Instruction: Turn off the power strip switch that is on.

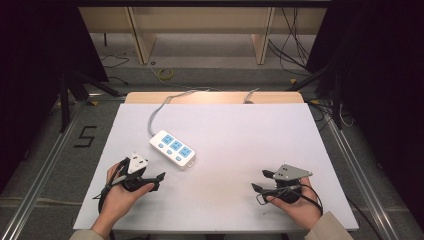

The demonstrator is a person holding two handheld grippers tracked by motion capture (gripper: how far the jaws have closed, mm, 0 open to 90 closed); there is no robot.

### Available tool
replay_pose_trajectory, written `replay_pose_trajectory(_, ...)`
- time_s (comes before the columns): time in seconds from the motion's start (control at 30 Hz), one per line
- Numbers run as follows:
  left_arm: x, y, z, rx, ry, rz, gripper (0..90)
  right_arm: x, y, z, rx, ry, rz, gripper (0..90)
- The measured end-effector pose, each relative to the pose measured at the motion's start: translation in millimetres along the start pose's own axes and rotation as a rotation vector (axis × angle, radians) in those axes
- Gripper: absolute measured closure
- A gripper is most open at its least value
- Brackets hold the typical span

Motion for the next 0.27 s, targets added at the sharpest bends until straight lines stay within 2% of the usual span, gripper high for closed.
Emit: replay_pose_trajectory(0.27,4.2,3.1,4.1,-0.012,-0.020,0.008,22.4,0.4,0.1,0.2,-0.001,0.000,0.002,38.0)
Point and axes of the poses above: each handheld gripper's, and its own axes: x roughly forward along the jaws, y roughly out of its underside, z roughly to its left, the point moved 5 cm from there along x, roughly forward along the jaws, and after that the axes turned 10 degrees about z, right-handed, at the moved point
